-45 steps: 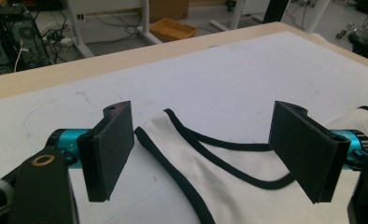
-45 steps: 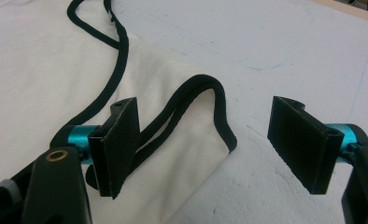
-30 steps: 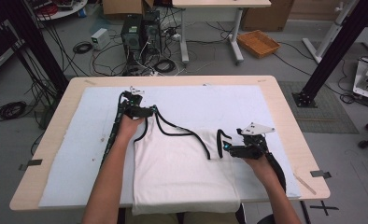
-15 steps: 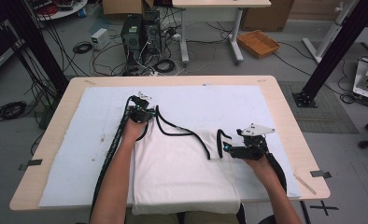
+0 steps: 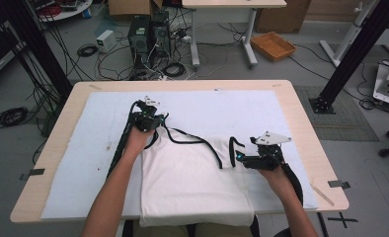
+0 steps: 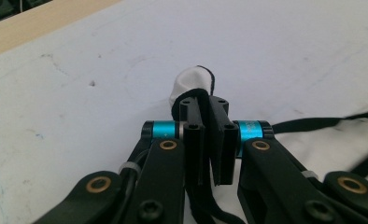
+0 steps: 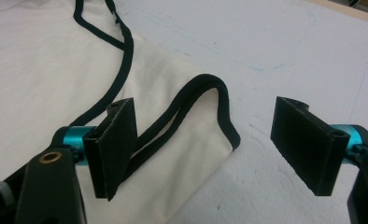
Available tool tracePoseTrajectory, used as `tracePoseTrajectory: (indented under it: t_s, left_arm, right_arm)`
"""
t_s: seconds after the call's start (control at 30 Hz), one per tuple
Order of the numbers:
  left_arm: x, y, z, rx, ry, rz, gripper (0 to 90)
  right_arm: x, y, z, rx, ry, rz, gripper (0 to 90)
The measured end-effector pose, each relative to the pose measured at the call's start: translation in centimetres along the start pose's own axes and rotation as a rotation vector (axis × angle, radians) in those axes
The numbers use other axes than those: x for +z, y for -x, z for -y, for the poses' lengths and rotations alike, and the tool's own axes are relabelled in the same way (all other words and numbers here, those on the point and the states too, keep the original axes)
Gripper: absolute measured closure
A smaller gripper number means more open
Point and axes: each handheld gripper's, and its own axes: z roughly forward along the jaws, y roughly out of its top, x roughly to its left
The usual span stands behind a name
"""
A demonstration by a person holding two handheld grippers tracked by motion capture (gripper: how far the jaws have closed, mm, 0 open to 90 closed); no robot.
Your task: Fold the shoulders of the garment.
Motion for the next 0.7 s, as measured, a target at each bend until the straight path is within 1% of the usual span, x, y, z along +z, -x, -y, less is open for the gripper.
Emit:
tracePoseTrajectory:
  t_s: [0.03, 0.1, 0.13, 0.2, 0.23, 0.27, 0.3, 0.33, 0.37, 0.43, 0.47, 0.5, 0.57, 0.63, 0.67, 0.7]
  left_arm:
    - [-0.4, 0.2, 0.3, -0.007, 0.025, 0.018, 84.9]
    - [-1.3, 0.5, 0.9, 0.005, 0.06, 0.04, 84.8]
    - [-1.6, 0.6, 1.4, -0.003, 0.09, 0.063, 84.8]
    - [-2.3, 0.7, 2.3, -0.025, 0.157, 0.124, 84.8]
    - [-2.6, 0.8, 2.7, -0.042, 0.179, 0.147, 84.8]
    - [-2.8, 0.9, 3.1, -0.046, 0.189, 0.164, 84.8]
    - [-3.0, 1.0, 3.4, -0.052, 0.19, 0.17, 84.8]
    - [-3.1, 1.1, 3.6, -0.053, 0.181, 0.17, 84.8]
    - [-3.3, 1.3, 3.8, -0.048, 0.163, 0.169, 84.8]
    - [-3.7, 1.6, 3.9, -0.063, 0.134, 0.156, 84.8]
    - [-3.9, 1.8, 3.9, -0.064, 0.128, 0.153, 84.9]
    - [-4.2, 2.0, 4.0, -0.055, 0.118, 0.152, 84.8]
    - [-4.7, 2.5, 4.1, -0.039, 0.115, 0.158, 84.8]
    - [-5.3, 2.9, 4.3, -0.036, 0.118, 0.168, 84.7]
    - [-5.6, 3.1, 4.5, -0.038, 0.118, 0.173, 84.7]
    - [-6.0, 3.3, 4.8, -0.054, 0.124, 0.184, 84.5]
  right_arm:
    - [0.0, 0.0, 0.0, 0.001, 0.0, 0.0, 22.6]
    - [-0.1, -0.1, 0.0, -0.002, 0.004, -0.002, 22.6]
    - [-0.1, -0.1, 0.0, -0.001, 0.005, -0.003, 22.6]
    - [-0.1, -0.2, 0.0, 0.0, 0.006, -0.003, 22.6]
    - [-0.1, -0.2, 0.0, -0.002, 0.005, -0.002, 22.6]
    - [-0.1, -0.2, 0.0, -0.001, 0.004, -0.001, 22.6]
    - [-0.1, -0.3, 0.0, -0.002, 0.004, -0.003, 22.6]
    - [-0.1, -0.3, 0.0, 0.001, 0.003, -0.003, 22.6]
    - [-0.1, -0.4, 0.0, 0.0, 0.003, -0.004, 22.6]
    - [-0.1, -0.4, 0.0, -0.001, 0.003, -0.001, 22.6]
    - [-0.1, -0.4, 0.0, -0.003, 0.004, -0.001, 22.6]
    - [-0.1, -0.5, 0.0, -0.002, 0.003, -0.002, 22.6]
    - [-0.1, -0.5, 0.1, -0.005, 0.002, -0.003, 22.6]
    - [-0.1, -0.5, 0.1, -0.001, -0.001, -0.003, 22.6]
    - [-0.1, -0.5, 0.1, -0.001, -0.001, -0.001, 22.6]
    - [-0.1, -0.5, 0.2, 0.001, -0.002, -0.002, 22.6]
